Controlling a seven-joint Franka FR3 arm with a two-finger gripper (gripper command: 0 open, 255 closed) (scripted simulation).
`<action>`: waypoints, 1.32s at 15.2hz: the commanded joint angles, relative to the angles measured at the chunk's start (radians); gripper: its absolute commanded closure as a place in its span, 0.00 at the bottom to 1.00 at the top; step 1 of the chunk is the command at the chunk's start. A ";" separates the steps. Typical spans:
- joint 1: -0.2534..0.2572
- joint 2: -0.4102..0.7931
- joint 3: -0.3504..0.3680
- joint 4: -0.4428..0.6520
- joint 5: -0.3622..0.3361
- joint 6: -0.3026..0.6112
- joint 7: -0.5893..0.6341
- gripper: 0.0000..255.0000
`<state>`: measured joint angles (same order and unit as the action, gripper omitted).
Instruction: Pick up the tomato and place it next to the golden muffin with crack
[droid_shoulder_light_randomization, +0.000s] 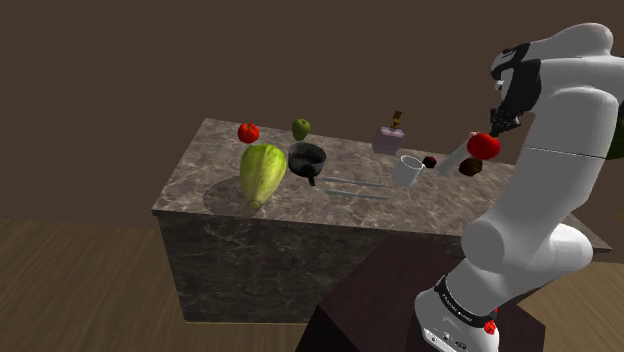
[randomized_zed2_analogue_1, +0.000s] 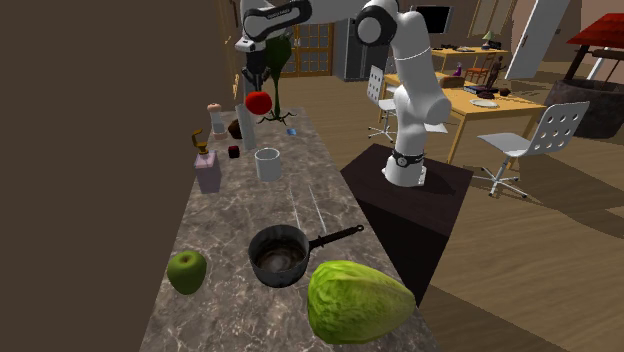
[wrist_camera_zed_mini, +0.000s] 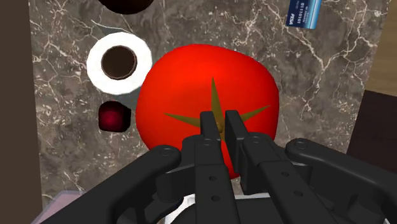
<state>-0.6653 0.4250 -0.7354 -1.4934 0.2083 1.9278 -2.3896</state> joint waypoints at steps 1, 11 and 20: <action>-0.064 0.055 0.007 0.077 0.038 -0.028 -0.048 1.00; -0.244 0.225 0.045 0.270 0.134 -0.058 -0.150 1.00; -0.227 0.242 0.055 0.169 0.149 0.052 -0.161 1.00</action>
<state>-0.8948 0.6664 -0.6807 -1.3137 0.3557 1.9679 -2.5494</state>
